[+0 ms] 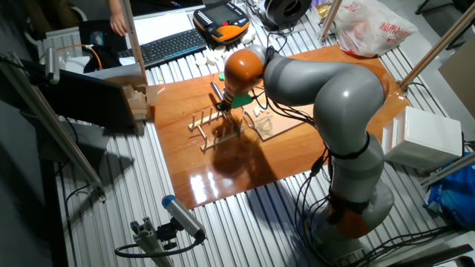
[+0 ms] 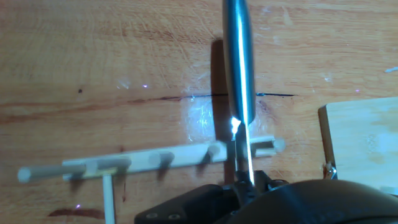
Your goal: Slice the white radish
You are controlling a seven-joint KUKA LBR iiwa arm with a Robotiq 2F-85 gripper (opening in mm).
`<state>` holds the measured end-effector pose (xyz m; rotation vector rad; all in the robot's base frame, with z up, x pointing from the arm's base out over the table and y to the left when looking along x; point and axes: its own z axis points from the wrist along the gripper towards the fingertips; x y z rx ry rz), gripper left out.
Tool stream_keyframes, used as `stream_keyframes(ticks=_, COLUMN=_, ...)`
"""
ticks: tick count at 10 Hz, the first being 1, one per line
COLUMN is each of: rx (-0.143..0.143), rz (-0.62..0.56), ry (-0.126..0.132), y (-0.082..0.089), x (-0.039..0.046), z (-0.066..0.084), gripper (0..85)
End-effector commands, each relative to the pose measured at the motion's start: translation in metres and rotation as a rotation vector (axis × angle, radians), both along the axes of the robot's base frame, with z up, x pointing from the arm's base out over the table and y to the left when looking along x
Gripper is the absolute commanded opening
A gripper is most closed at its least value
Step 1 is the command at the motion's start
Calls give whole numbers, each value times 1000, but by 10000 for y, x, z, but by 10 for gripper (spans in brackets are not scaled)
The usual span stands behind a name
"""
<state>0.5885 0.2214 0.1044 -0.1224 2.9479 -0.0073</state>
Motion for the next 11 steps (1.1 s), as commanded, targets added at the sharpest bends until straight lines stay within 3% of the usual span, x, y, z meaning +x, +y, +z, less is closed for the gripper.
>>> stream_keyframes(ticks=1, rx=-2, rz=-1, ry=1, y=1, x=-1, z=5, gripper=340)
stream_keyframes(ticks=3, rx=11, rz=-28, ry=1, y=-13, x=-6, z=60, gripper=340)
stream_keyframes(ticks=5, rx=44, rz=-42, ry=61, y=-164, x=-3, z=448, gripper=340)
stream_keyframes(ticks=8, rx=12, rz=-31, ry=65, y=-498, x=-4, z=859, gripper=340)
stream_keyframes(ticks=10, rx=1, rz=36, ry=100, y=-846, x=80, z=1050, gripper=0)
stream_keyframes(ticks=11, rx=9, rz=68, ry=101, y=-991, x=103, z=1087, gripper=0)
